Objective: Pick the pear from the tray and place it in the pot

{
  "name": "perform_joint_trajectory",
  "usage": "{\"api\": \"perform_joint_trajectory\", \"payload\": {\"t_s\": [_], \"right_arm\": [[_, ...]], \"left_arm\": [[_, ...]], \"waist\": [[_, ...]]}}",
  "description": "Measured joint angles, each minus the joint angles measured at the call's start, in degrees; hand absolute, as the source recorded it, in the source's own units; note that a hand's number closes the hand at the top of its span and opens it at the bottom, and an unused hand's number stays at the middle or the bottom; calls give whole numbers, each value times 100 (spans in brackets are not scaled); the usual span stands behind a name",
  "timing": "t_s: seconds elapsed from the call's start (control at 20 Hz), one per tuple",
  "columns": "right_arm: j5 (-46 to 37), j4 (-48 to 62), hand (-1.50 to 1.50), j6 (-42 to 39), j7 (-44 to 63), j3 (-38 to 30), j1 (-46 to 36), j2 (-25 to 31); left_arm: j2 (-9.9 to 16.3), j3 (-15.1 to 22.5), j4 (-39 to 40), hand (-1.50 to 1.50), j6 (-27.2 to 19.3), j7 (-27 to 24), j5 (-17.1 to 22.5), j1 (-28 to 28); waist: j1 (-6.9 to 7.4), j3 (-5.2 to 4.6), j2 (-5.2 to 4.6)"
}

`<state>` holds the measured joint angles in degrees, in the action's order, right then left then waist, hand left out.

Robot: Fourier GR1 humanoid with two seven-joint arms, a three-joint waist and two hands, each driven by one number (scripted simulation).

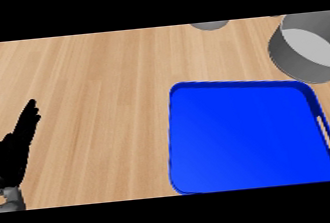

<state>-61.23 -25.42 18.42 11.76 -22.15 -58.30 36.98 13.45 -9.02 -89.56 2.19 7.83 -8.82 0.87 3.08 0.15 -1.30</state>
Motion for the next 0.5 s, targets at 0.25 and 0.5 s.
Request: {"api": "perform_joint_trajectory", "payload": {"t_s": [0.25, 0.5], "right_arm": [[396, 613, -150, 179, -353, -449, -104, 46], [728, 946, -150, 266, -842, -770, -194, 65]], "left_arm": [[-28, 4, 61, 0, -30, 89, -7, 186], [10, 17, -6, 0, 35, 169, 4, 210]], "waist": [[67, 10, -43], [99, 13, -47]]}}
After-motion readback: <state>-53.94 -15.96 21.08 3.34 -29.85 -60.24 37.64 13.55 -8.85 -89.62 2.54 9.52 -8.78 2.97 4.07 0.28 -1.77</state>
